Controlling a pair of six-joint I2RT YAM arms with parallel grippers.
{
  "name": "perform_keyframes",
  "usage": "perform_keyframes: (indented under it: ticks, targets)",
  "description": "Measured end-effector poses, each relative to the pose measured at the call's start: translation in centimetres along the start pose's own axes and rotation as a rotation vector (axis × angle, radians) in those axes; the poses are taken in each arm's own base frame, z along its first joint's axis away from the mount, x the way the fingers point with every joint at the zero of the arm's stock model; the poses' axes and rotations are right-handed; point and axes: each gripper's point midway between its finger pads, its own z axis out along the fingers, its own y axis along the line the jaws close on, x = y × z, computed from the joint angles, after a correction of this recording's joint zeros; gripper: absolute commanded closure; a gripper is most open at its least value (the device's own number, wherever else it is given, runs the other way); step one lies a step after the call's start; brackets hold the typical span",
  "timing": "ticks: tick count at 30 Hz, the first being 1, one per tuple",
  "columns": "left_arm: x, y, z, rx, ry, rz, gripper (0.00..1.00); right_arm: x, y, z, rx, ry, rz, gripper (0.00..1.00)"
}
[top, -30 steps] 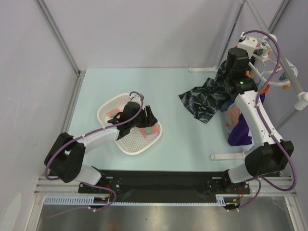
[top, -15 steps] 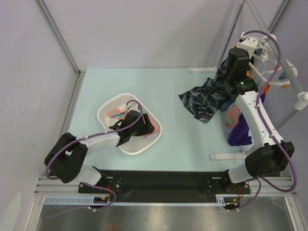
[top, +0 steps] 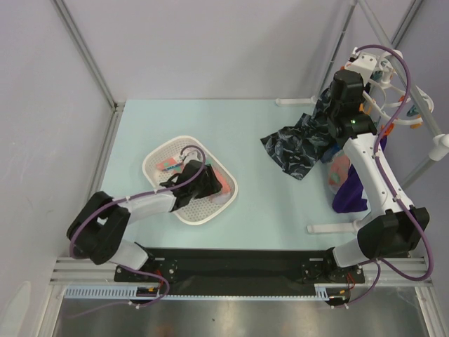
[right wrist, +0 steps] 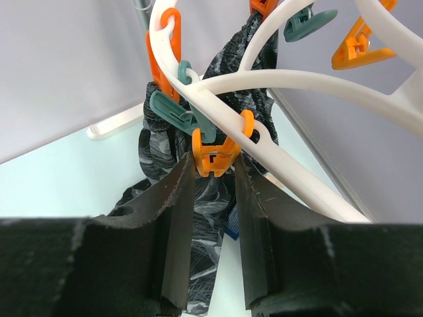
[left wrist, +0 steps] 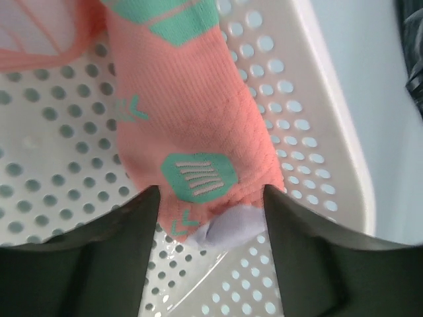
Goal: Clip the socks to the hanger
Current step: Pick up the sock from the bin.
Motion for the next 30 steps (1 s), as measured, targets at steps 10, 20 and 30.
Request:
perform_keyframes:
  ticks: [10,20,30]
  targets:
    - [-9.6,1.8,-4.3,-0.096,-0.189,-0.183,0.06,0.0,0.1,0.0,-0.003,0.000,0.008,1.00]
    - [-14.7,9.0,-3.0,-0.294,-0.200,-0.640,0.13,0.0,0.1,0.0,-0.006,0.000,0.012,1.00]
    - [-12.8,10.9,-1.9,-0.428,-0.177,-0.874,0.16,0.0,0.1,0.0,-0.007,0.000,0.012,1.00]
